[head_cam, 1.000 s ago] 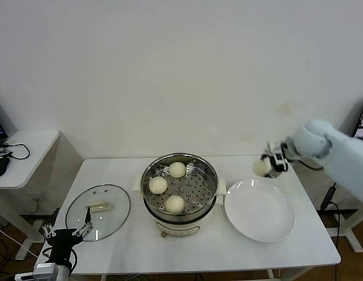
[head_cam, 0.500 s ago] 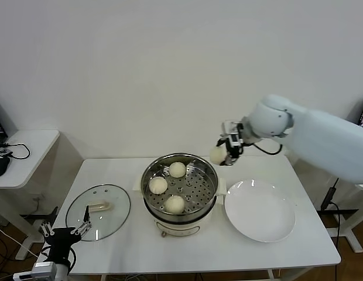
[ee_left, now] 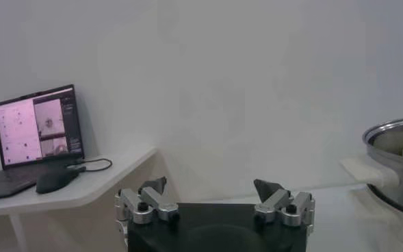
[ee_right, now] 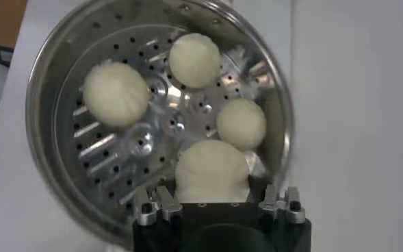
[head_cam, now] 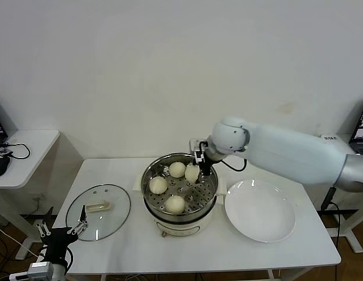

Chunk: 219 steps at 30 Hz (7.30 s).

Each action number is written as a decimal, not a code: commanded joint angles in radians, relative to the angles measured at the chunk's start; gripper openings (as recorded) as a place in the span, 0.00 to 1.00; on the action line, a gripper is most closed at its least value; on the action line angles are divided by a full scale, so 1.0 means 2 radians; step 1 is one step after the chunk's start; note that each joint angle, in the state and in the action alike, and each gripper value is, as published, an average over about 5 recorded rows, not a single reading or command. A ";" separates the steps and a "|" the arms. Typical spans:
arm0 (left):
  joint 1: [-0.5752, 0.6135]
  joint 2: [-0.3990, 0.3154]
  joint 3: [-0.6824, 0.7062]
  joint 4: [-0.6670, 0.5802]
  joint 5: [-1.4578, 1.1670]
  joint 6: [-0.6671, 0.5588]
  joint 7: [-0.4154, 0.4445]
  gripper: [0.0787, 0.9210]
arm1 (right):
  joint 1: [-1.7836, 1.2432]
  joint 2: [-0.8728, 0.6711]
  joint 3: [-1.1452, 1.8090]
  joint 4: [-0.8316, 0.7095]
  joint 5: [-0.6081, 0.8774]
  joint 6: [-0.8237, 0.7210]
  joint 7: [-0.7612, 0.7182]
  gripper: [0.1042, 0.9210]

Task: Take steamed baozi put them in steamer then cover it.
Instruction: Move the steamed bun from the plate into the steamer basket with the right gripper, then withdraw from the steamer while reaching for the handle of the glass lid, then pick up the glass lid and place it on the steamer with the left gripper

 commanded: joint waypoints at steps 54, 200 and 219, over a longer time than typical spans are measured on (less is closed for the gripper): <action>-0.008 -0.001 0.003 0.009 -0.001 0.000 0.000 0.88 | -0.128 -0.109 0.176 0.133 0.083 0.017 0.243 0.88; -0.199 0.151 0.038 0.139 0.590 -0.037 0.096 0.08 | -1.045 0.249 0.996 0.280 -0.118 0.427 0.312 0.88; -0.279 0.165 0.208 0.025 0.601 0.109 0.238 0.08 | -1.038 0.254 0.990 0.266 -0.205 0.434 0.319 0.88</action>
